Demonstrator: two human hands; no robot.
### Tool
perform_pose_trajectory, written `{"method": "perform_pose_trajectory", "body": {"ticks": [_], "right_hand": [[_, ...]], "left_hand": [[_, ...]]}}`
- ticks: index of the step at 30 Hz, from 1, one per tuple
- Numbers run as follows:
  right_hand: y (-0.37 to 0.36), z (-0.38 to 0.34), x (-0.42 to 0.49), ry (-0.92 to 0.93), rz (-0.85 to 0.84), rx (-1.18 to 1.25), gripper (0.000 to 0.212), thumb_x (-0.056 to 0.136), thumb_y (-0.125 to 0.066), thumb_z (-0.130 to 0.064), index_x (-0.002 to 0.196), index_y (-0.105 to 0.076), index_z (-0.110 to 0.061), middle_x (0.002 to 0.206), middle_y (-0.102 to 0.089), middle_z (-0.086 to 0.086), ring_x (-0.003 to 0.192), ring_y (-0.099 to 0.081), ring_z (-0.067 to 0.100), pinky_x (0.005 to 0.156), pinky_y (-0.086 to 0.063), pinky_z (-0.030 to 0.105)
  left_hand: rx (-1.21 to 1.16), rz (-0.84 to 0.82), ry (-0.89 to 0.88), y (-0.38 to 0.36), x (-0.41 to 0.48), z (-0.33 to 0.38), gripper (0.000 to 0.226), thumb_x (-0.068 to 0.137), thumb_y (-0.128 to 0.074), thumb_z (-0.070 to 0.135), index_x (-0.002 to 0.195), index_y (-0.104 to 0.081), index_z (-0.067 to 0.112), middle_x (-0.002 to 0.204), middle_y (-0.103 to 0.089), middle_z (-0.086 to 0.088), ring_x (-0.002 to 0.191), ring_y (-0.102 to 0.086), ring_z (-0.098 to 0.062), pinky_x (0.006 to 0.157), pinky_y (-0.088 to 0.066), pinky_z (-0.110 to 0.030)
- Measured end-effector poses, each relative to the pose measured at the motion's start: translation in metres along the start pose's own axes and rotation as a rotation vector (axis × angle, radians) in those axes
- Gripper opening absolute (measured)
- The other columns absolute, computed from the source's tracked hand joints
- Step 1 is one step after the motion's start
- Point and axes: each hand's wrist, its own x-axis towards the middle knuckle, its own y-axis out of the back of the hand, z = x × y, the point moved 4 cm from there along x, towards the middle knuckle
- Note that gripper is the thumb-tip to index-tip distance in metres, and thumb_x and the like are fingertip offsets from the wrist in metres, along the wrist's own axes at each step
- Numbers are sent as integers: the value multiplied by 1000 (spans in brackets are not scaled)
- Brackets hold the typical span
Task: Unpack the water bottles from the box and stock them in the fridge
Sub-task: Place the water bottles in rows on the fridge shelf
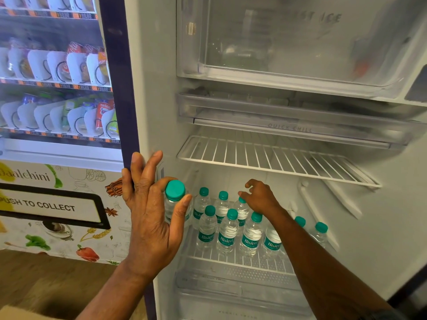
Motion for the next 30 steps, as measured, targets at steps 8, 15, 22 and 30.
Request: {"method": "perform_pose_trajectory", "body": {"ticks": [8, 15, 22, 30], "right_hand": [[20, -26, -31, 81, 113, 241, 32, 94, -65, -30, 122, -60, -17, 127, -62, 6, 114, -59, 23, 92, -47, 29], [19, -78, -141, 347, -364, 605, 59, 81, -79, -19, 132, -53, -36, 133, -58, -19, 126, -53, 0, 107, -45, 33], [2, -121, -196, 501, -279, 728, 65, 84, -74, -19, 128, -42, -54, 131, -52, -36, 127, -48, -8, 106, -44, 21], [-21, -131, -206, 386, -162, 1043, 75, 72, -70, -66, 136, -50, -31, 128, -64, -11, 122, -60, 14, 97, -53, 33]], "left_hand": [[40, -36, 30, 3, 0, 9, 41, 104, -48, 41, 120, -60, 5, 166, -31, -17, 161, -5, -26, 130, 4, -43], [86, -19, 74, 6, 0, 23, 35, 99, -55, 33, 118, -64, 4, 167, -29, -16, 161, -8, -30, 130, -1, -48], [54, -2, 156, 3, -2, 33, 25, 97, -62, 26, 115, -65, 10, 169, -27, -10, 161, -7, -26, 130, 1, -47], [59, -60, 119, 5, -4, 32, 37, 100, -54, 38, 123, -65, 13, 172, -19, -9, 162, -3, -26, 129, 1, -53]]}}
